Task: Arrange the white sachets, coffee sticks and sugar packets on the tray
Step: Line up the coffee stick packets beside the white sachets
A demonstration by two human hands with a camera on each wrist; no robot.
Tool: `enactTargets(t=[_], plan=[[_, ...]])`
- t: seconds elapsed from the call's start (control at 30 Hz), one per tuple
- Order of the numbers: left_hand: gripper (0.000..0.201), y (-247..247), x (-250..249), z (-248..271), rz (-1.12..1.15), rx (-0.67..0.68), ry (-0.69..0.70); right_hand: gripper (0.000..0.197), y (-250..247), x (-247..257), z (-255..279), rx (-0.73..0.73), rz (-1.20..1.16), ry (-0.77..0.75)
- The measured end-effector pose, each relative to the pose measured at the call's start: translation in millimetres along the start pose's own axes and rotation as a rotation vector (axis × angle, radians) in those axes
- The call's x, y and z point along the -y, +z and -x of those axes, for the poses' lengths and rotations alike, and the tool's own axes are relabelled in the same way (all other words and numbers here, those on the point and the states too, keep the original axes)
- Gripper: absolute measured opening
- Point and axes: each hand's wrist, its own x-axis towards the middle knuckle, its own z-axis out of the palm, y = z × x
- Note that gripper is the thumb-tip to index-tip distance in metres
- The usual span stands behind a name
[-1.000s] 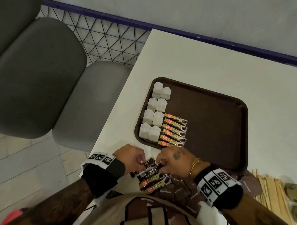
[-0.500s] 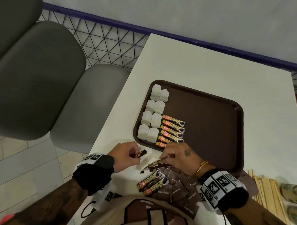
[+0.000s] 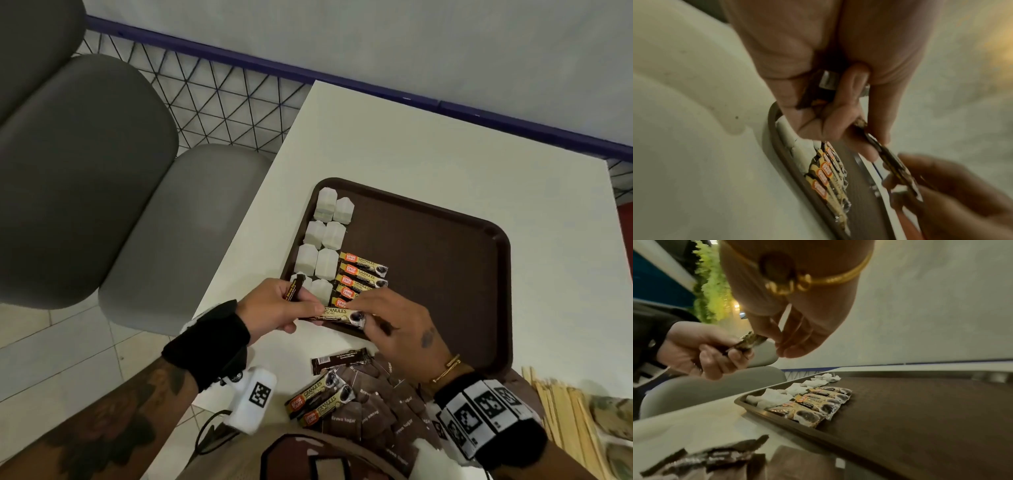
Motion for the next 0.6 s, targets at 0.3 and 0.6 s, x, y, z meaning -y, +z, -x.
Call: enactTargets(t=[0.3, 0.6], plan=[[0.007, 18, -6, -13, -0.202, -0.121, 0.184, 0.022, -2, 10, -15, 0.126, -0.626, 0.519], [0.020, 12, -10, -25, 0.053, -0.221, 0.128, 0.013, -24, -31, -55, 0.055, -0.519, 0.694]])
